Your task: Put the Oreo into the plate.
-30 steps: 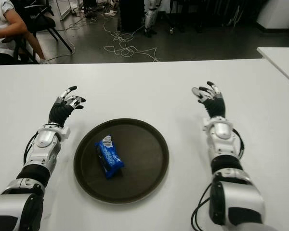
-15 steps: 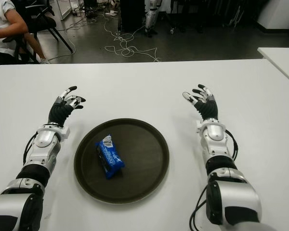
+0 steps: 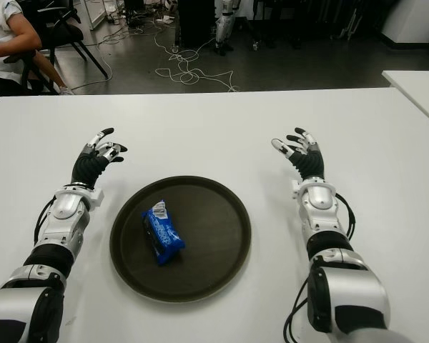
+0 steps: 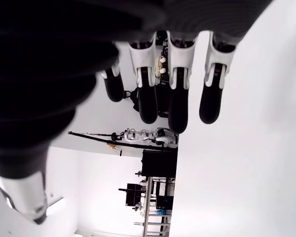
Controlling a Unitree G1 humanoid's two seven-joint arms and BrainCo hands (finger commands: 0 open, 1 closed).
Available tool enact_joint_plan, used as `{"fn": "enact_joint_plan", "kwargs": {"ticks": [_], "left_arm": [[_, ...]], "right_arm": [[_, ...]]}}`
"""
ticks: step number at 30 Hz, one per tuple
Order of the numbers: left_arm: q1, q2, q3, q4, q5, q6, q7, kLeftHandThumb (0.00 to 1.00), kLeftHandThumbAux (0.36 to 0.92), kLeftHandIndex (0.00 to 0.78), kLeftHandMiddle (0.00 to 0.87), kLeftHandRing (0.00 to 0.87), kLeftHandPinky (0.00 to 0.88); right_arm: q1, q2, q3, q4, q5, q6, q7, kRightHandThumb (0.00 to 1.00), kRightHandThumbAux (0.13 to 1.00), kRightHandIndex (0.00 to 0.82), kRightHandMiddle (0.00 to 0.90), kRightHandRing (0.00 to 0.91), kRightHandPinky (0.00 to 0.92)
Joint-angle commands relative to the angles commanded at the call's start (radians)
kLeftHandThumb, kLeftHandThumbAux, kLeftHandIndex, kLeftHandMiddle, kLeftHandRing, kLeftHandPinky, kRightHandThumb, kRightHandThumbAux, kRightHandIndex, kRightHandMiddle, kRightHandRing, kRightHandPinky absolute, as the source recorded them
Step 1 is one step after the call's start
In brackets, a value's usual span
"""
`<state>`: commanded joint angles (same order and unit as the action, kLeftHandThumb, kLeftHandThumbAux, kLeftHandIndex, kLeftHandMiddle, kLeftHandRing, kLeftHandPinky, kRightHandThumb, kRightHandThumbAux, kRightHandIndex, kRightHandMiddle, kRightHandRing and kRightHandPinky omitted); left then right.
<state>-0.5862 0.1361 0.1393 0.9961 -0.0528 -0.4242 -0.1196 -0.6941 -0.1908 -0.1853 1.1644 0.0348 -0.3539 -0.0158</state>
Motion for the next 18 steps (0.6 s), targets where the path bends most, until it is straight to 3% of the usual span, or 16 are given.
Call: {"fn": "enact_joint_plan", "kwargs": {"ticks": [18], "left_arm": [[-0.003, 0.000, 0.000, 0.007, 0.003, 0.001, 0.004, 0.937, 0.627, 0.160, 0.463, 0.293, 0.327]], "right_arm": [[0.004, -0.002, 0.027, -0.004, -0.010, 0.005, -0.010, 0.000, 0.658, 0.160, 0.244, 0.254, 0.284]]}}
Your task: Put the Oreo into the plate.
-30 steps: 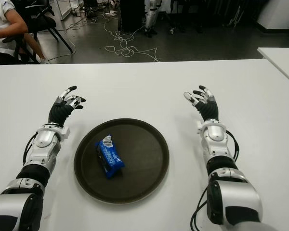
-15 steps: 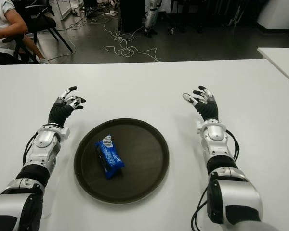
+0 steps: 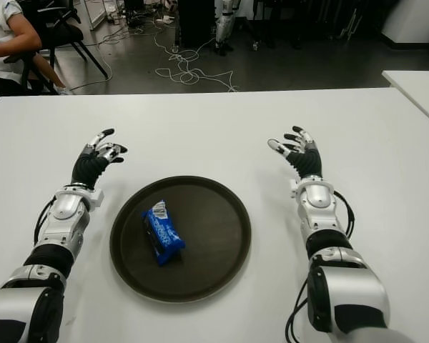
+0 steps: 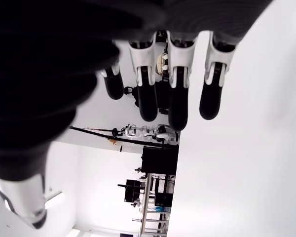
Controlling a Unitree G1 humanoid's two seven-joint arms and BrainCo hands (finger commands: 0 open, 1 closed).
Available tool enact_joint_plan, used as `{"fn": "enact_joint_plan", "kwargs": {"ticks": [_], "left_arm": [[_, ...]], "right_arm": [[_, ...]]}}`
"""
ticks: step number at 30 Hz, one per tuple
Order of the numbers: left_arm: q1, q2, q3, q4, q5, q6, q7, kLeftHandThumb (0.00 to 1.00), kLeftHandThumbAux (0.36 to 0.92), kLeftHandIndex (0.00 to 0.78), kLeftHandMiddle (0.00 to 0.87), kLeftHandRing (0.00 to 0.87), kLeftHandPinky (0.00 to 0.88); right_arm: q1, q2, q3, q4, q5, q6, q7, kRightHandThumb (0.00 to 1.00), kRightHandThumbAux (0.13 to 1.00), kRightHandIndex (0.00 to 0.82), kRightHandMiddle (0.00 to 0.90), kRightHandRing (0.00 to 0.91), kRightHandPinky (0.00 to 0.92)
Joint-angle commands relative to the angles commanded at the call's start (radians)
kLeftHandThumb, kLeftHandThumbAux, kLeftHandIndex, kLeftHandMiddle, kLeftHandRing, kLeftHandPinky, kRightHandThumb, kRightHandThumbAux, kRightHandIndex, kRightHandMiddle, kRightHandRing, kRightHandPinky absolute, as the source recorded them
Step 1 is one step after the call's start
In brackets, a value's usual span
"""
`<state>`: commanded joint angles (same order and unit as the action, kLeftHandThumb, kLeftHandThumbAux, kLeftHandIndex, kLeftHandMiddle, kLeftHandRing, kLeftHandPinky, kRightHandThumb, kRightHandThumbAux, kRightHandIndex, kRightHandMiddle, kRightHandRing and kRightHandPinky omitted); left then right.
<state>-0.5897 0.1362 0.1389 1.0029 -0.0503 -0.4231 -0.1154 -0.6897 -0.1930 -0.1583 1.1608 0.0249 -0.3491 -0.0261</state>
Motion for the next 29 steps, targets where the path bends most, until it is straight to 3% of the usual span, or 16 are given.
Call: {"fn": "enact_joint_plan", "kwargs": {"ticks": [29], "left_arm": [[-0.005, 0.008, 0.001, 0.025, 0.006, -0.012, 0.005, 0.935, 0.629, 0.158, 0.463, 0.283, 0.315]], "right_arm": [[0.075, 0.024, 0.060, -0.086, -0.059, -0.090, -0.014, 0.004, 0.650, 0.143, 0.235, 0.249, 0.278]]}}
